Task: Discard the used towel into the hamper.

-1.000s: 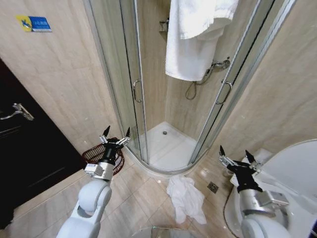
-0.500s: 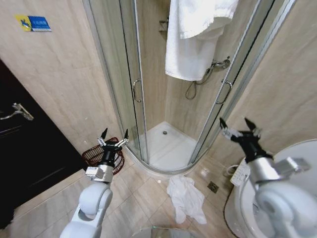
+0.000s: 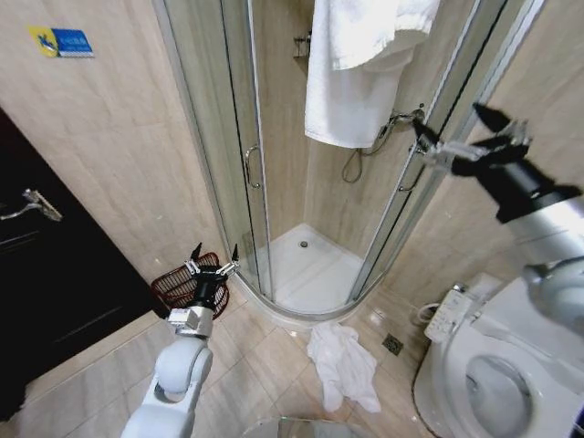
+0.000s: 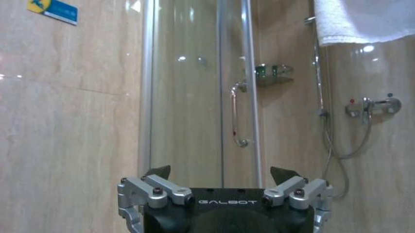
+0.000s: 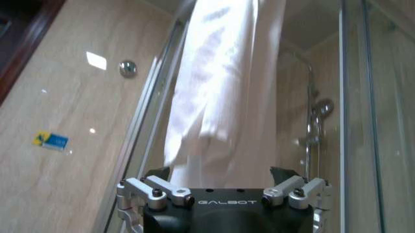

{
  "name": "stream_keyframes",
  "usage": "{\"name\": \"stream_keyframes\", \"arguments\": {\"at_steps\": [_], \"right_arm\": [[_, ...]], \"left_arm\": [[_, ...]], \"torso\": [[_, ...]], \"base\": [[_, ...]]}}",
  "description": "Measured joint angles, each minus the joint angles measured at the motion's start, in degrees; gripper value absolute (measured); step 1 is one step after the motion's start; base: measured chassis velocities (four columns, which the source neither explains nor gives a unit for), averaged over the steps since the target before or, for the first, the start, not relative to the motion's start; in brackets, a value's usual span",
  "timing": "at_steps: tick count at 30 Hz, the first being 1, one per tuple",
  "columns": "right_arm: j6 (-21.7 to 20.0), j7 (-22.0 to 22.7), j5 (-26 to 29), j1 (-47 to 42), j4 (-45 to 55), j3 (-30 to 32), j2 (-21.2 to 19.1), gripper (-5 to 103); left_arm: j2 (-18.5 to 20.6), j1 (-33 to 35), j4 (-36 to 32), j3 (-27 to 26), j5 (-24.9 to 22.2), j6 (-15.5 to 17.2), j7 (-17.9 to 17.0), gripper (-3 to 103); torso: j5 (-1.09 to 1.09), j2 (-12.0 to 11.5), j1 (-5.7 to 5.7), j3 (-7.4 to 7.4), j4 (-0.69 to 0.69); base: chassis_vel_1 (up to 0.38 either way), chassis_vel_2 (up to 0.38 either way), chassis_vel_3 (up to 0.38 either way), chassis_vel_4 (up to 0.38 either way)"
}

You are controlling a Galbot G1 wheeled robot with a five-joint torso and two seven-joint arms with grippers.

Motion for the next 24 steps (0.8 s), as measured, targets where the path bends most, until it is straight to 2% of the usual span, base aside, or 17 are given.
{"name": "stream_keyframes", "arguments": {"at_steps": [3,8,11,15,16,19,20,23,24], "right_arm": [[-0.4,-0.4,5.1,8.7,-4.8,-2.6,-5.0,100],[-0.9,-3.3,6.0,13.3,-10.8,-3.9,-8.8,100],[-0.9,-7.2,5.9,16.4,-17.9,-4.8,-12.2,100],[-0.8,-9.0,5.0,16.4,-21.1,-4.7,-13.8,100],[-0.8,-9.3,4.0,16.0,-22.0,-4.5,-14.2,100],[0.5,-11.2,-3.3,11.7,-25.9,-3.1,-13.9,100],[0.5,-11.2,-3.3,11.7,-25.9,-3.1,-13.9,100],[4.1,-13.4,-10.4,9.7,-29.2,-4.0,-12.5,100],[4.1,-13.4,-10.4,9.7,-29.2,-4.0,-12.5,100]], "left_arm": [[0.3,-0.8,0.7,0.6,-0.1,0.0,0.6,100],[0.1,-1.1,1.1,0.9,-0.1,0.0,0.8,100],[0.1,-1.3,1.4,1.2,-0.1,-0.2,0.9,100],[0.1,-1.5,1.5,1.2,-0.1,-0.4,0.9,100],[0.1,-1.6,1.6,1.2,-0.1,-0.4,1.0,100],[0.0,-1.7,2.1,1.1,-0.1,-1.1,1.1,100],[0.0,-1.7,2.1,1.1,-0.1,-1.1,1.1,100],[-0.2,-1.4,2.8,1.0,-0.1,-1.8,1.3,100],[-0.2,-1.4,2.8,1.0,-0.1,-1.8,1.3,100]], "torso": [[-0.04,0.0,0.0,-0.02,0.0],[-0.02,-0.1,-0.02,-0.04,0.0],[-0.01,-0.1,-0.04,-0.05,-0.01],[-0.01,-0.1,-0.05,-0.06,-0.01],[-0.02,-0.1,-0.05,-0.07,-0.01],[0.0,-0.1,-0.05,-0.07,-0.01],[0.0,-0.1,-0.05,-0.07,-0.01],[-0.01,-0.1,-0.06,-0.08,0.0],[-0.01,-0.1,-0.06,-0.08,0.0]], "base": [[0.0,0.0,0.0,0.0],[0.0,0.0,0.0,0.0],[0.0,0.0,0.0,0.0],[0.0,0.0,0.0,0.0],[0.0,0.0,0.0,0.0],[0.0,0.0,0.0,0.0],[0.0,0.0,0.0,0.0],[0.0,0.0,0.0,0.0],[0.0,0.0,0.0,0.0]]}}
